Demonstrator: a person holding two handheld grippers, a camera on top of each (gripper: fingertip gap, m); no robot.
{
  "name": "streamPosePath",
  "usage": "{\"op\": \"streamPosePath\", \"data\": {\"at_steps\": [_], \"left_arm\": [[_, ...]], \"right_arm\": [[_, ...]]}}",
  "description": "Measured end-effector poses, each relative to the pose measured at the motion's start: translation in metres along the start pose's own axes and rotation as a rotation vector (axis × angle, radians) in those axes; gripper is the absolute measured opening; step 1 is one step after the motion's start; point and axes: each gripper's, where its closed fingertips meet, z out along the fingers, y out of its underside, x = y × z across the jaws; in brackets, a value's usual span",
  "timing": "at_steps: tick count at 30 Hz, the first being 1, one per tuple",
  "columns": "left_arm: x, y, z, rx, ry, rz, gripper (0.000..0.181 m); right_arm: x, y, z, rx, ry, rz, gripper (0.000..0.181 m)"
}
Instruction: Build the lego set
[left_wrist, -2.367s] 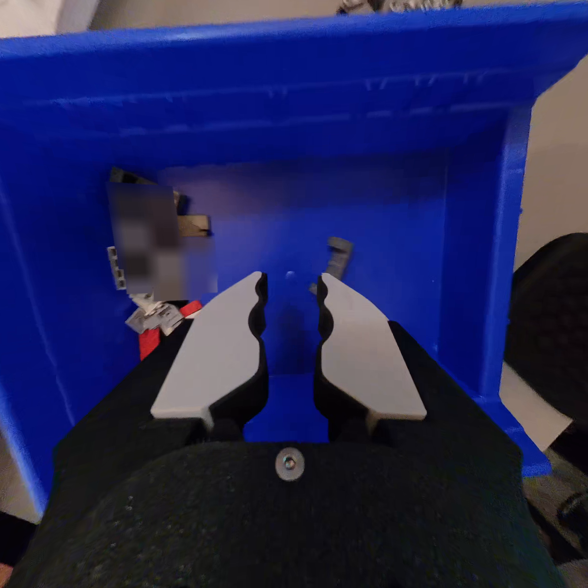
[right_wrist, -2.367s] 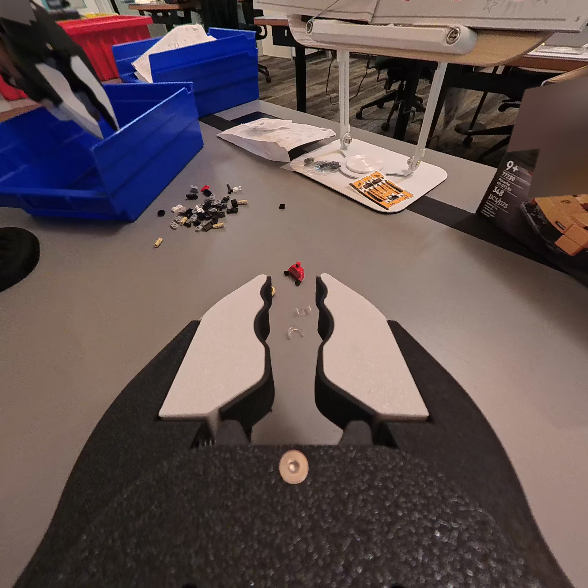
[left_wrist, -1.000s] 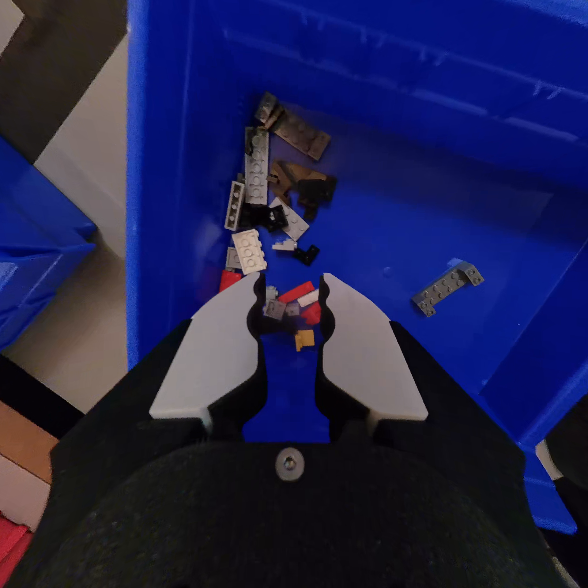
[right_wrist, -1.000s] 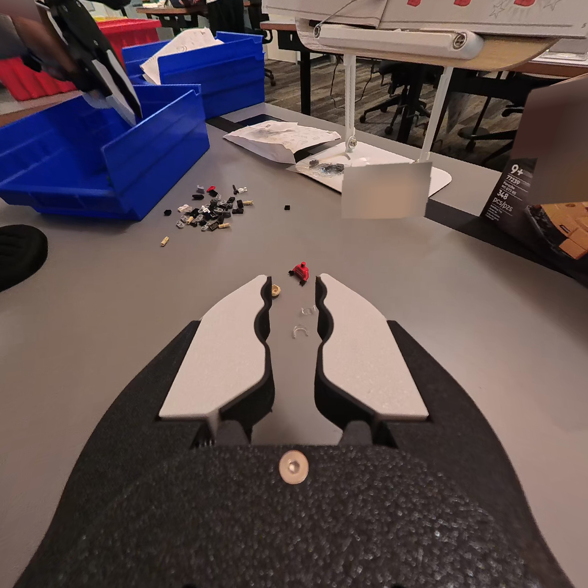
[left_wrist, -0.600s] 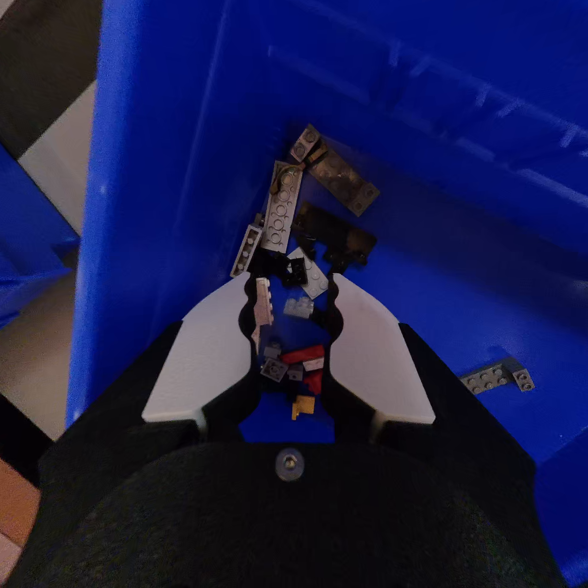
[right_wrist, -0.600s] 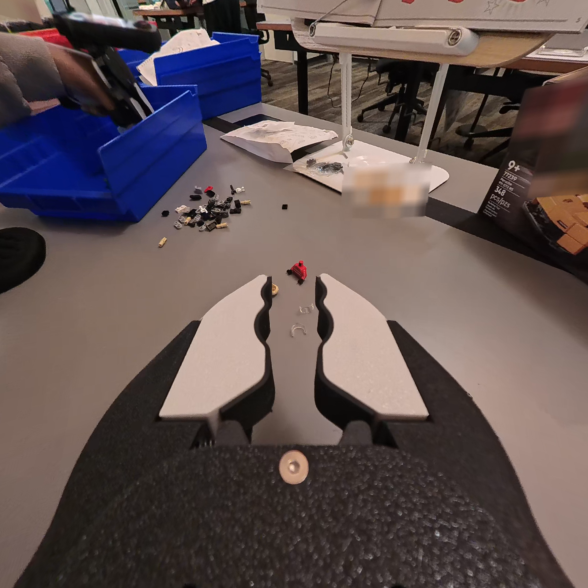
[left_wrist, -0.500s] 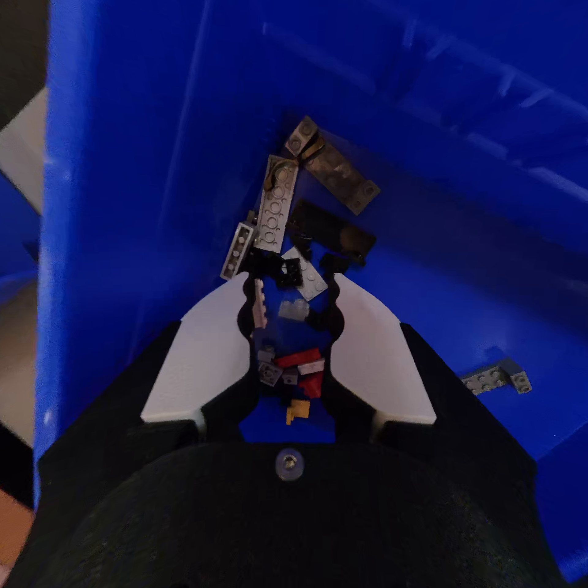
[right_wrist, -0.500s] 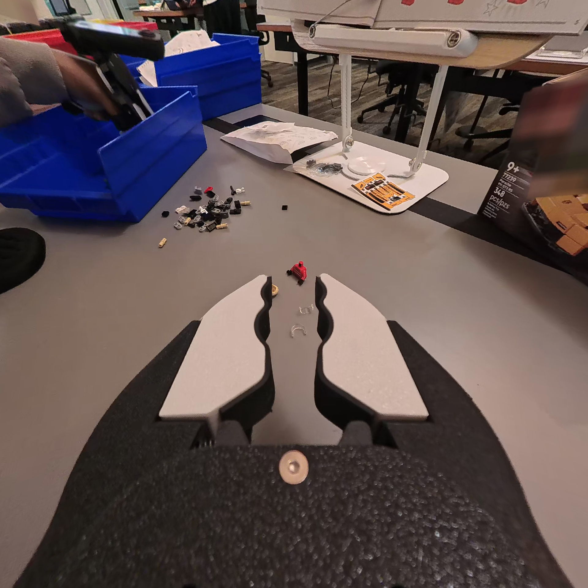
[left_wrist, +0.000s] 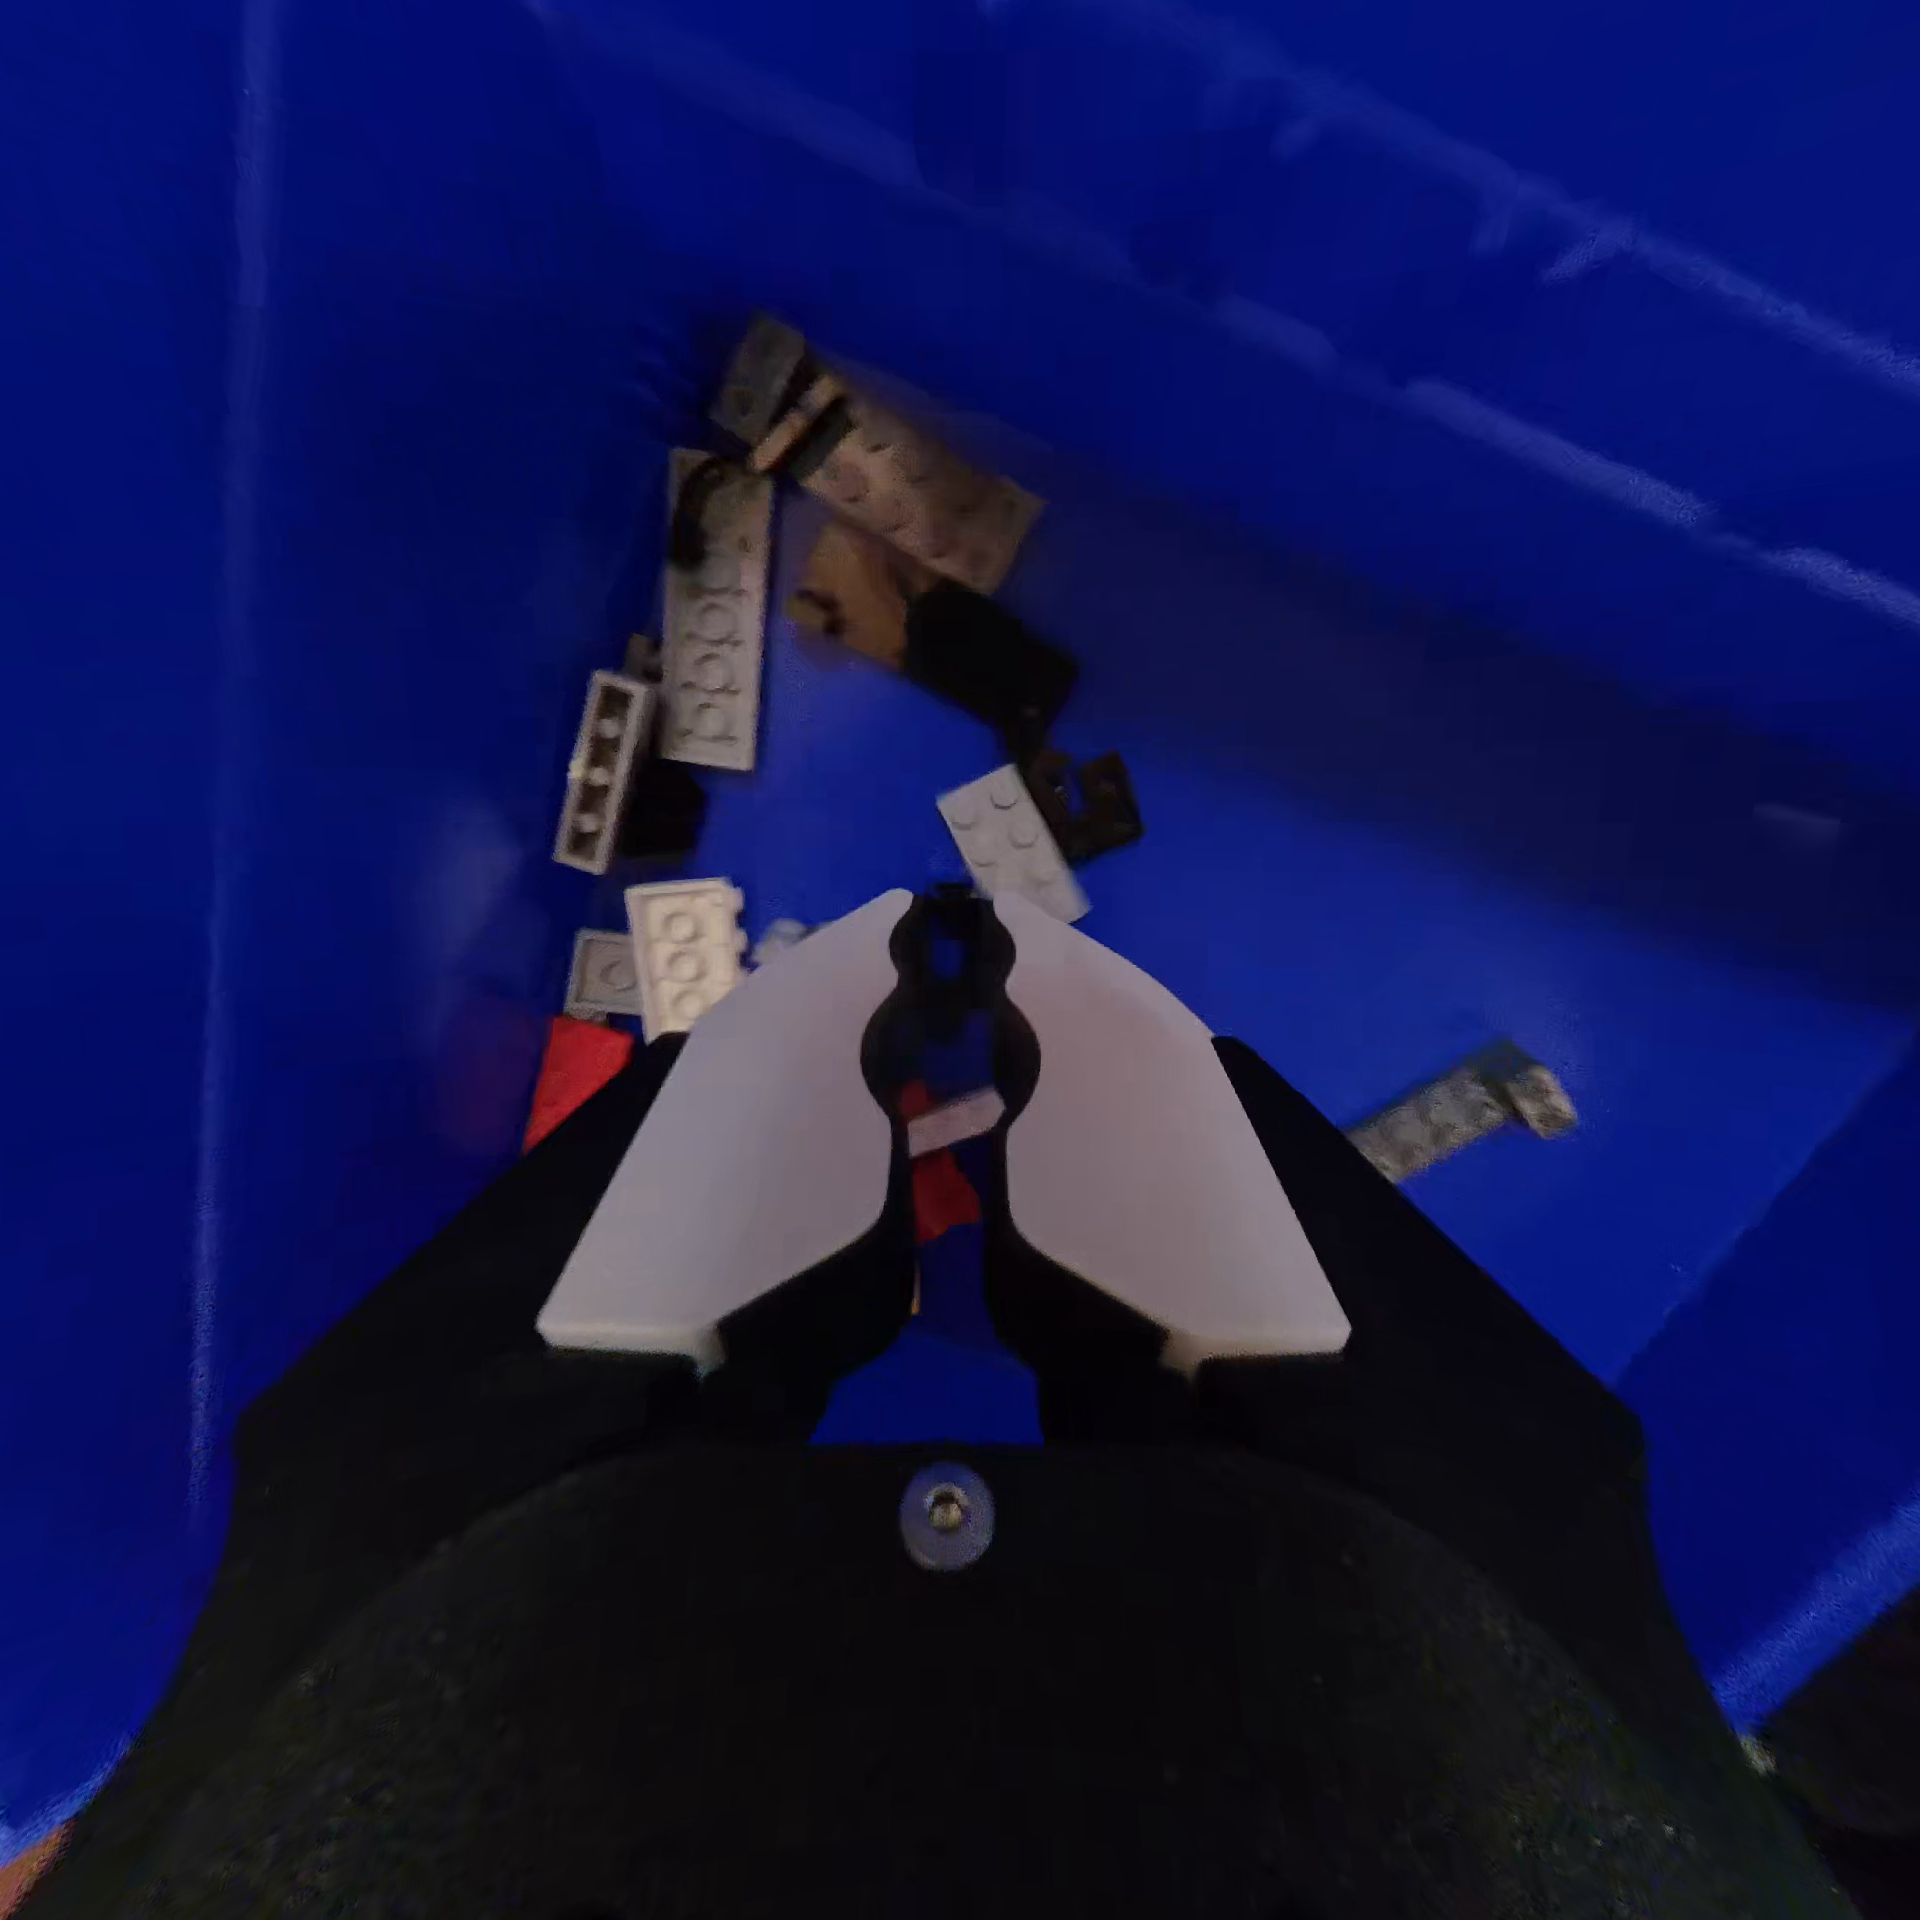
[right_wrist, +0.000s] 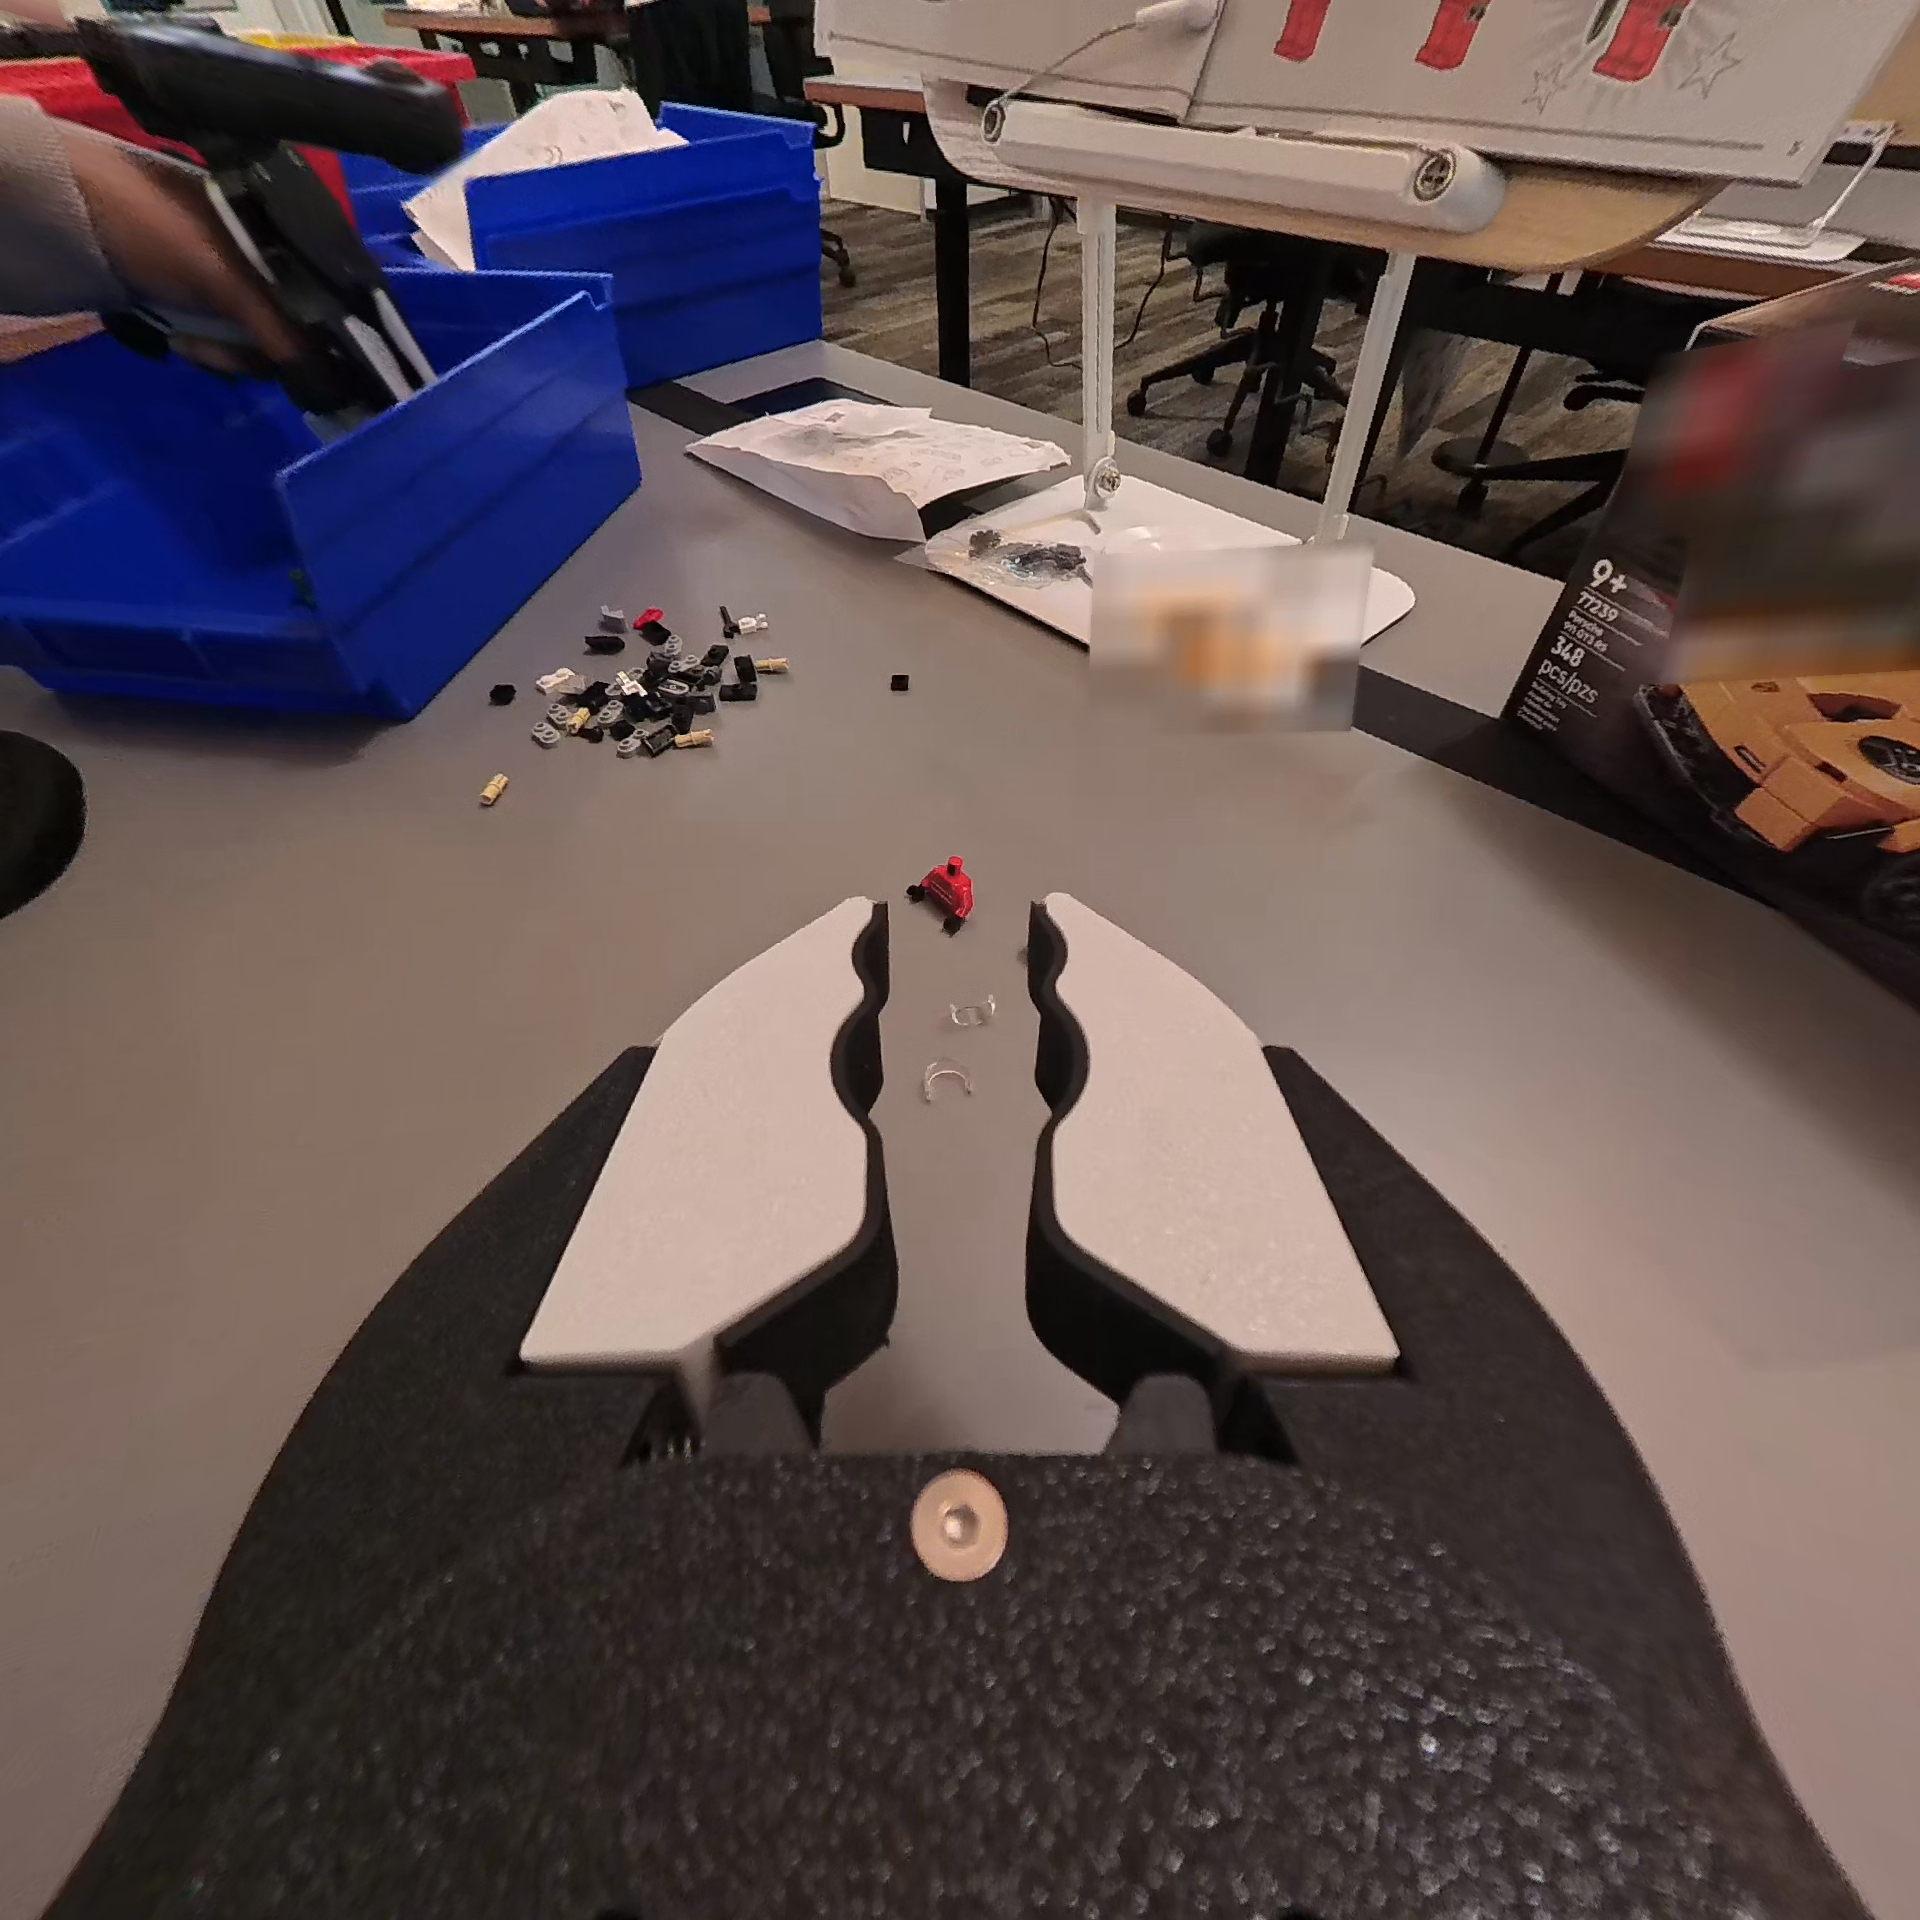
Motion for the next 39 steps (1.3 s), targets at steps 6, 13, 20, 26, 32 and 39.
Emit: {"op": "streamPosePath", "data": {"at_steps": [6,13,20,26,32,39], "left_arm": [[0.018,-0.007,-0.023,0.089,0.034,0.047,0.025],[-0.01,-0.022,-0.014,0.122,-0.076,-0.027,0.048],[-0.021,-0.022,0.009,0.043,-0.065,-0.092,0.049],[-0.011,-0.018,0.015,0.026,-0.009,-0.098,0.033],[0.011,-0.011,0.011,0.019,0.046,-0.018,0.0],[0.034,-0.025,-0.02,0.186,0.049,0.034,0.018]], "right_arm": [[-0.001,-0.001,-0.001,0.007,-0.003,-0.001,0.025],[-0.001,0.0,-0.001,0.005,-0.003,-0.002,0.025],[0.003,0.0,-0.003,0.011,0.006,0.006,0.025],[0.003,0.001,-0.002,0.006,0.005,0.009,0.025],[0.002,0.001,-0.002,0.007,0.004,0.006,0.025],[0.001,-0.001,-0.003,0.013,0.003,0.001,0.025]]}}
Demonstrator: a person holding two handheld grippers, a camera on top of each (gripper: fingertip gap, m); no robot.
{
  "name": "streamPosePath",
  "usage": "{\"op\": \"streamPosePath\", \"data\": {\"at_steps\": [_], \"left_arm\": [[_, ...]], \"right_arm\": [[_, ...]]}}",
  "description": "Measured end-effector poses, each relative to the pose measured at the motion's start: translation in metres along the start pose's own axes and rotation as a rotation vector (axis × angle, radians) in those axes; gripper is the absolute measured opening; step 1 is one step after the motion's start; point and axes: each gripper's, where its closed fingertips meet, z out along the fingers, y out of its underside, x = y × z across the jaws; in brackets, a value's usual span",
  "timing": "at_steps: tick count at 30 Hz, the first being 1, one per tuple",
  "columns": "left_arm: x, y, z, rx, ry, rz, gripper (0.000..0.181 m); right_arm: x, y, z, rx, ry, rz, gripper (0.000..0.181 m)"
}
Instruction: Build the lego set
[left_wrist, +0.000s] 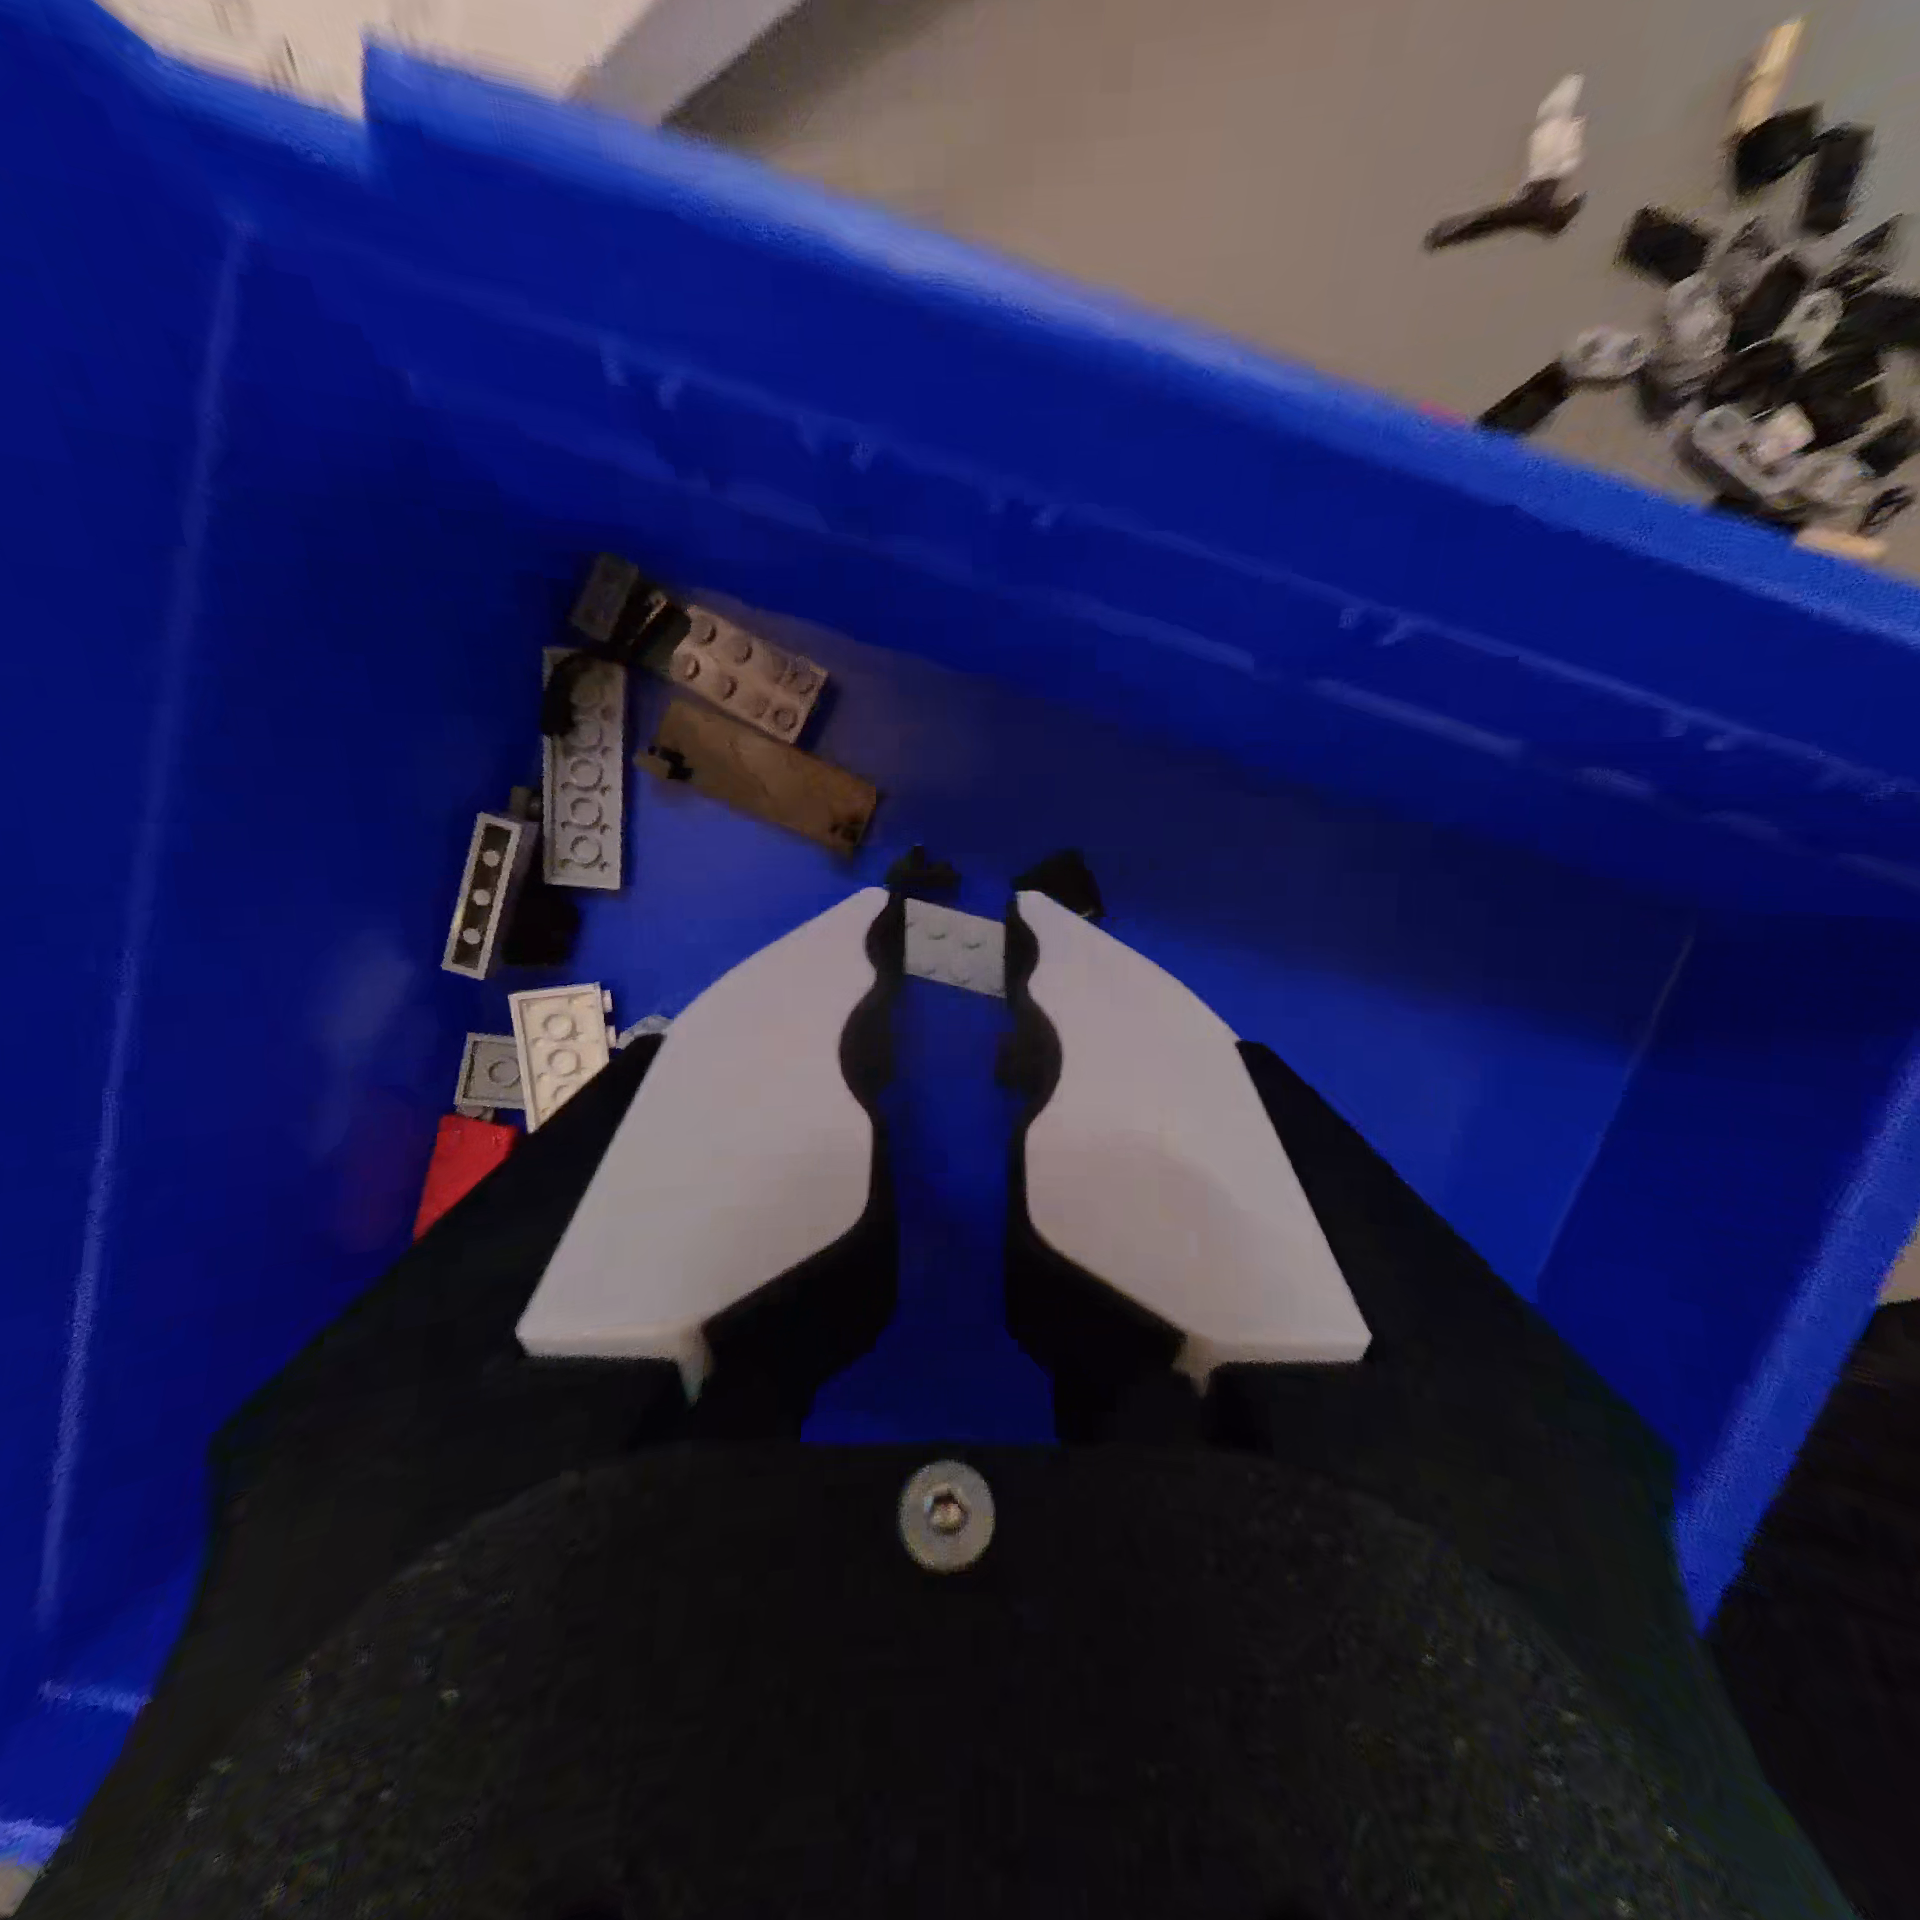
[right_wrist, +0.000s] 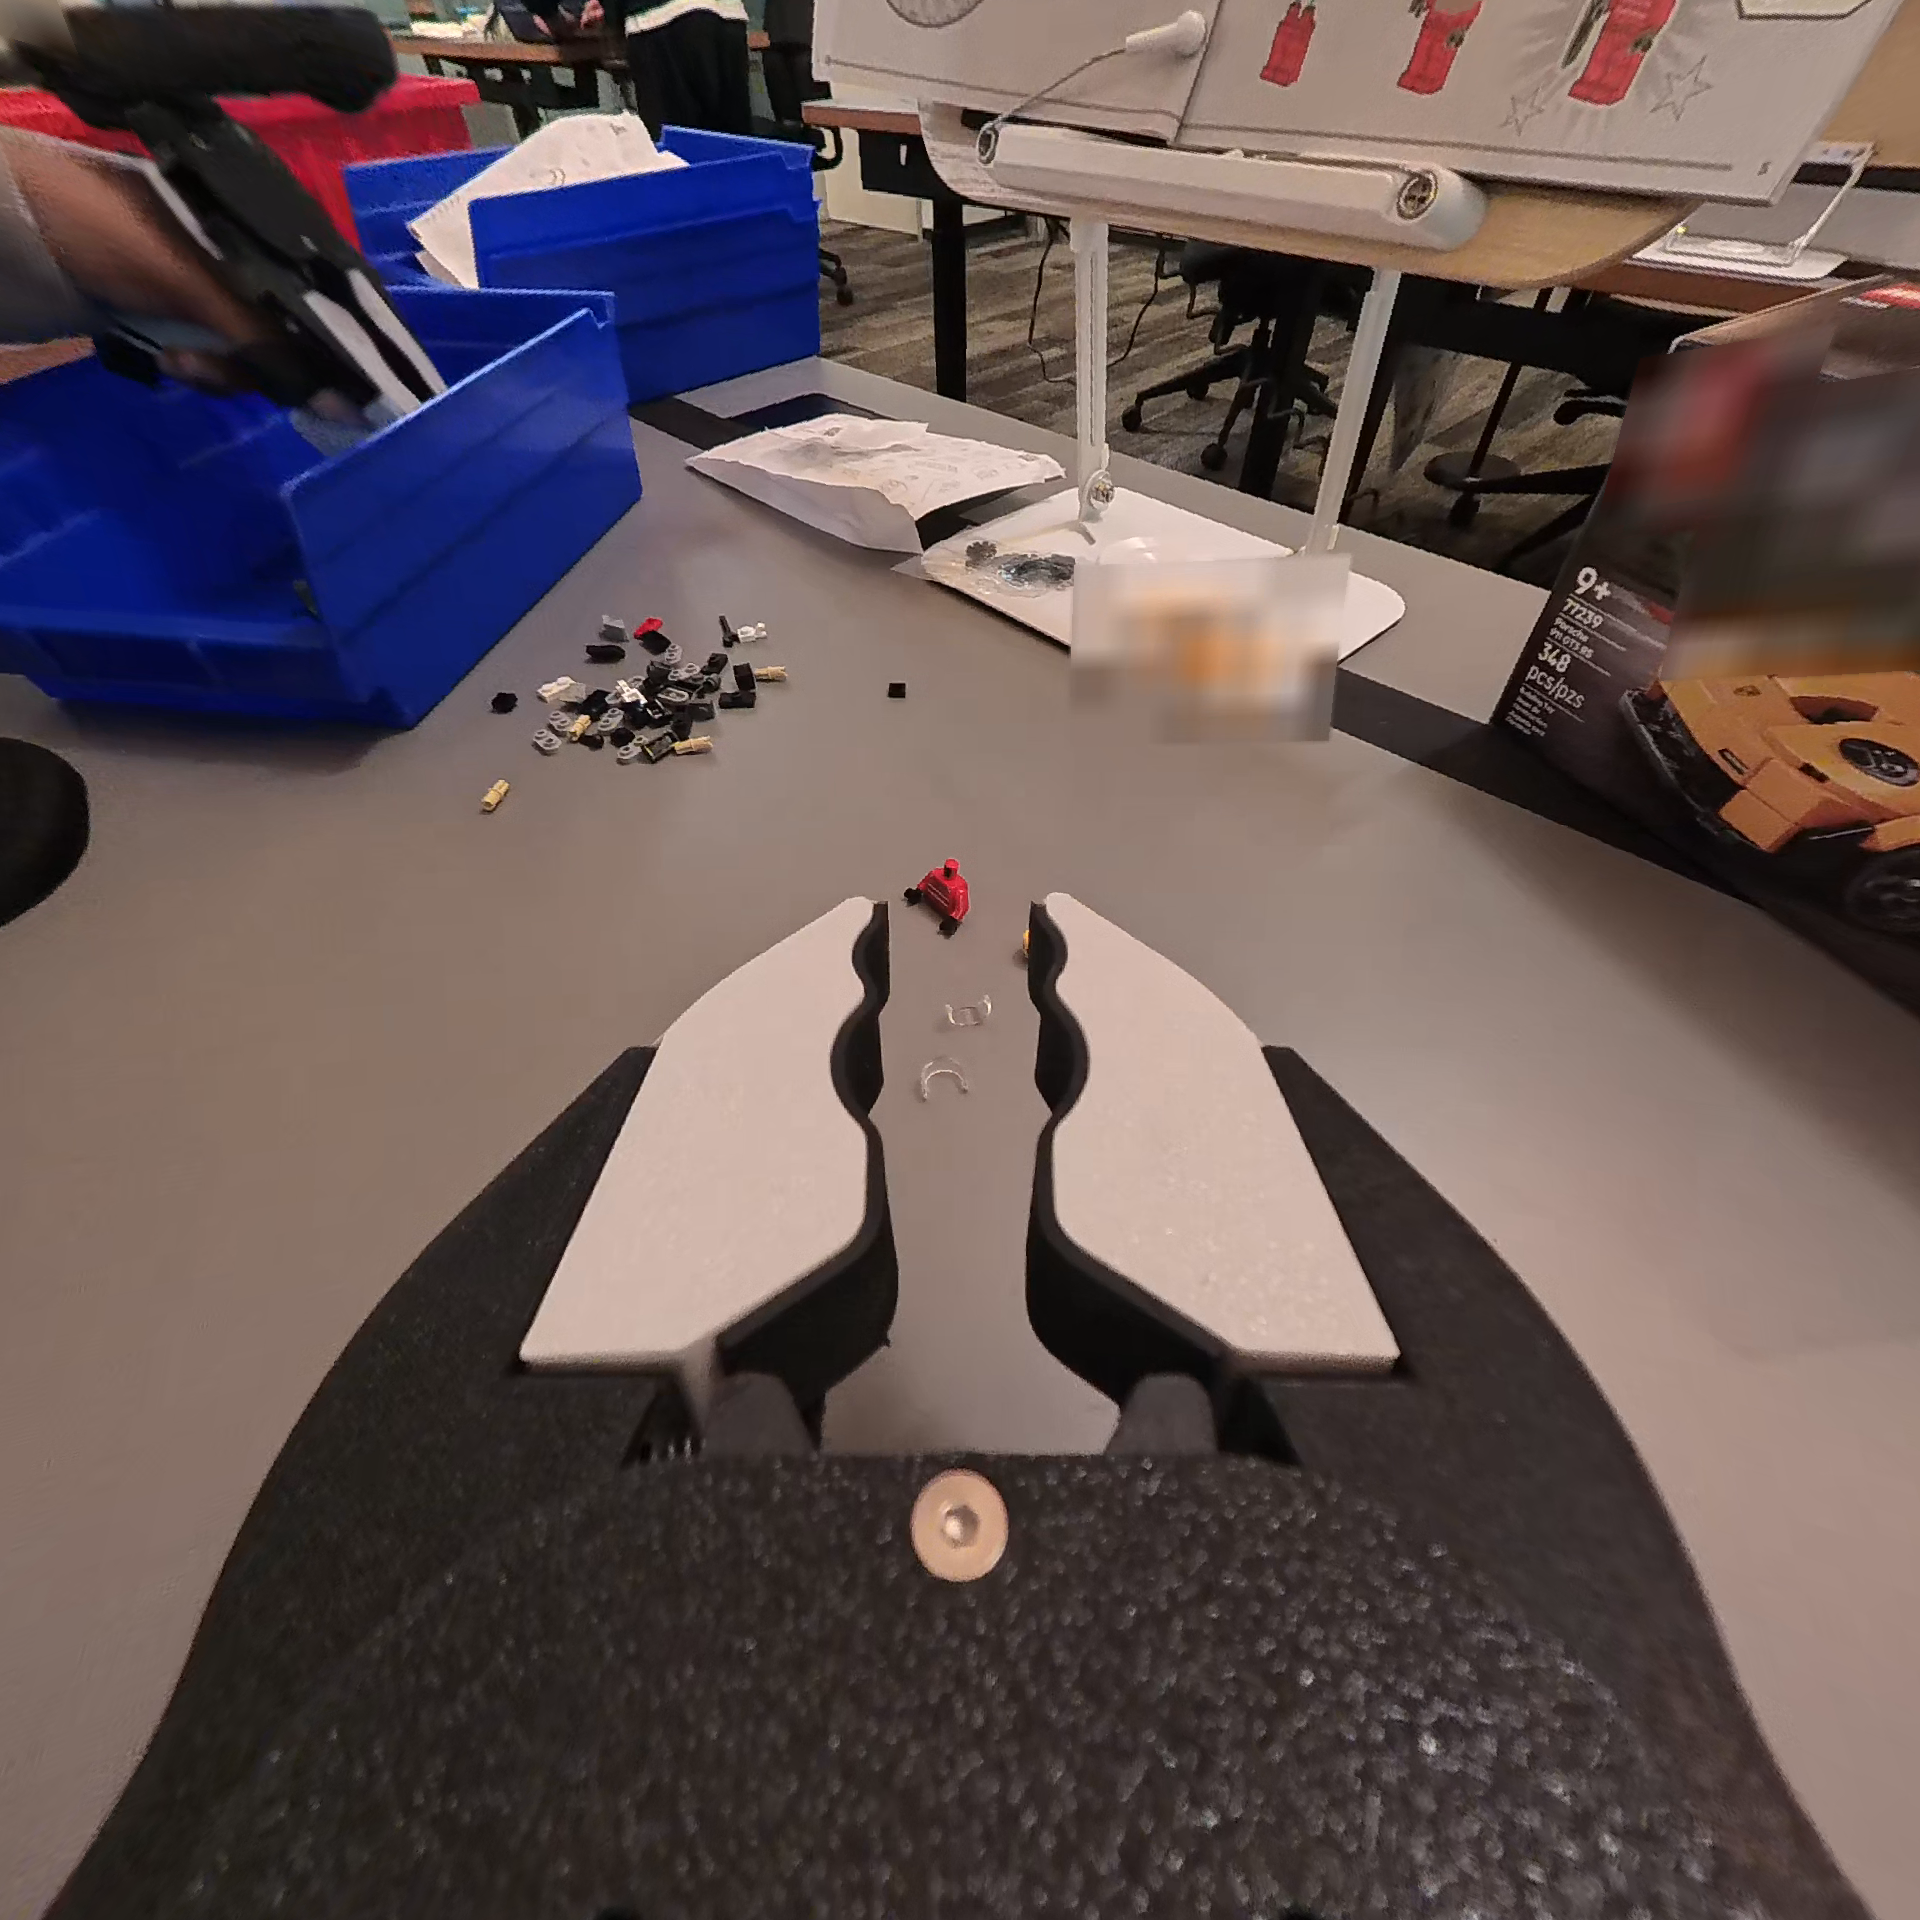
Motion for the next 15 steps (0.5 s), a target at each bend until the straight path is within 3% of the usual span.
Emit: {"op": "streamPosePath", "data": {"at_steps": [4,11,15], "left_arm": [[0.033,-0.016,-0.025,0.127,-0.003,0.075,0.034],[0.115,-0.021,-0.07,0.271,0.04,0.188,0.036],[0.156,0.0,-0.067,0.21,0.016,0.269,0.038]], "right_arm": [[0.0,0.0,0.0,0.002,-0.002,0.001,0.025],[-0.001,-0.001,-0.001,0.006,-0.005,-0.004,0.025],[-0.003,-0.002,-0.001,0.009,-0.01,-0.008,0.025]]}}
